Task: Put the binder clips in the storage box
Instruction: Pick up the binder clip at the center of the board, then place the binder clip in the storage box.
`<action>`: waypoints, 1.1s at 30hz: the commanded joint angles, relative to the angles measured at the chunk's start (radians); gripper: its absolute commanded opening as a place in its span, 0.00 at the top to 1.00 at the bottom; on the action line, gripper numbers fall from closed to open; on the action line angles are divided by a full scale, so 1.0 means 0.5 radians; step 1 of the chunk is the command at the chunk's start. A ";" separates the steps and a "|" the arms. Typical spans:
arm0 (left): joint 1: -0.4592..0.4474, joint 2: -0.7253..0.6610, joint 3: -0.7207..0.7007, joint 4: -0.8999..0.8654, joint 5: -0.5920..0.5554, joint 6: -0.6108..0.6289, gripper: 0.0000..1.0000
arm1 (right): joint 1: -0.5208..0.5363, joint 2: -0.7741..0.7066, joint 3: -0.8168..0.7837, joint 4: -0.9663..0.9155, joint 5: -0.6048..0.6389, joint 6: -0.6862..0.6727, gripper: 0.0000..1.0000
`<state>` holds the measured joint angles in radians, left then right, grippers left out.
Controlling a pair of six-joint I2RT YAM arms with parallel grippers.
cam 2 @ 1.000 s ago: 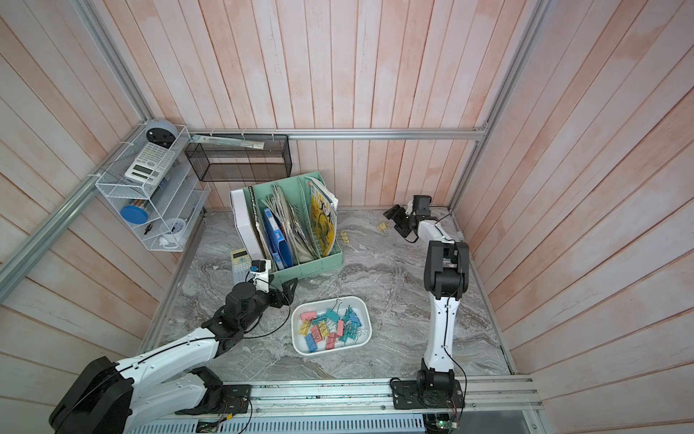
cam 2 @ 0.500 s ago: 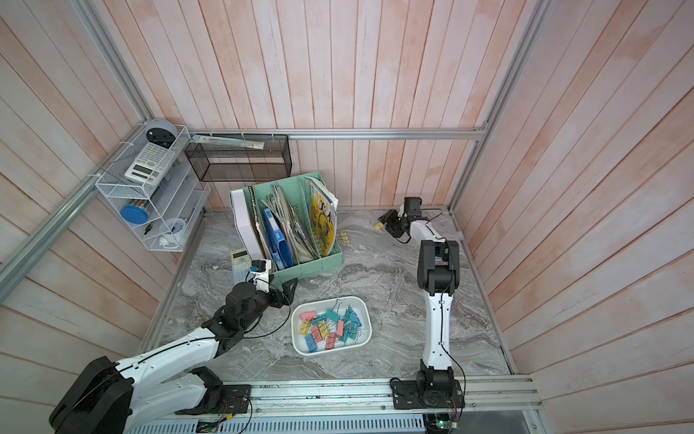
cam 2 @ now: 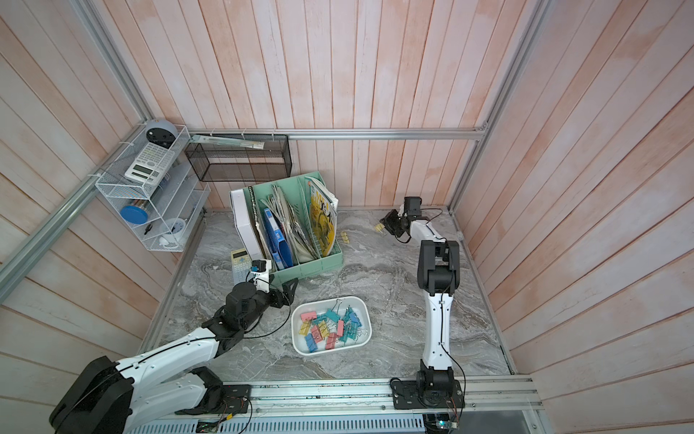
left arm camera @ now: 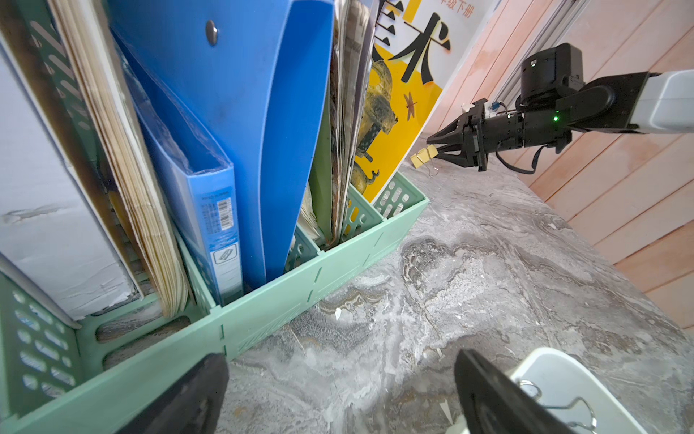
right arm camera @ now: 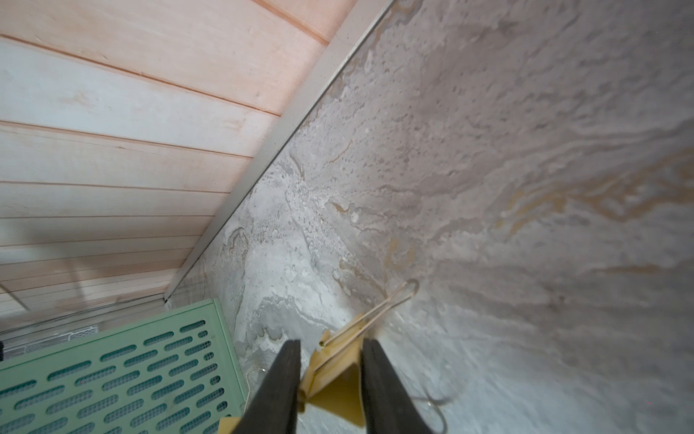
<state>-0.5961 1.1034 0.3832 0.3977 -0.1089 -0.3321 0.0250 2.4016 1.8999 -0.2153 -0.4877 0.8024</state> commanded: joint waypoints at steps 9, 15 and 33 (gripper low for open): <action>-0.023 -0.023 0.039 0.049 0.012 0.057 0.00 | 0.067 -1.357 -1.312 0.426 -0.003 0.031 0.81; -0.024 -0.066 0.016 0.187 0.356 -0.013 0.00 | 0.345 -2.272 -2.197 0.827 0.280 0.571 0.82; -0.723 1.122 0.819 2.005 0.364 -1.057 0.09 | 0.884 -3.284 -2.693 1.486 1.062 1.668 0.85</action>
<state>-0.9115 1.6466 0.7380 1.2835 0.1127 -0.8600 0.4541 0.7845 0.5640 0.4587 -0.0467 1.5650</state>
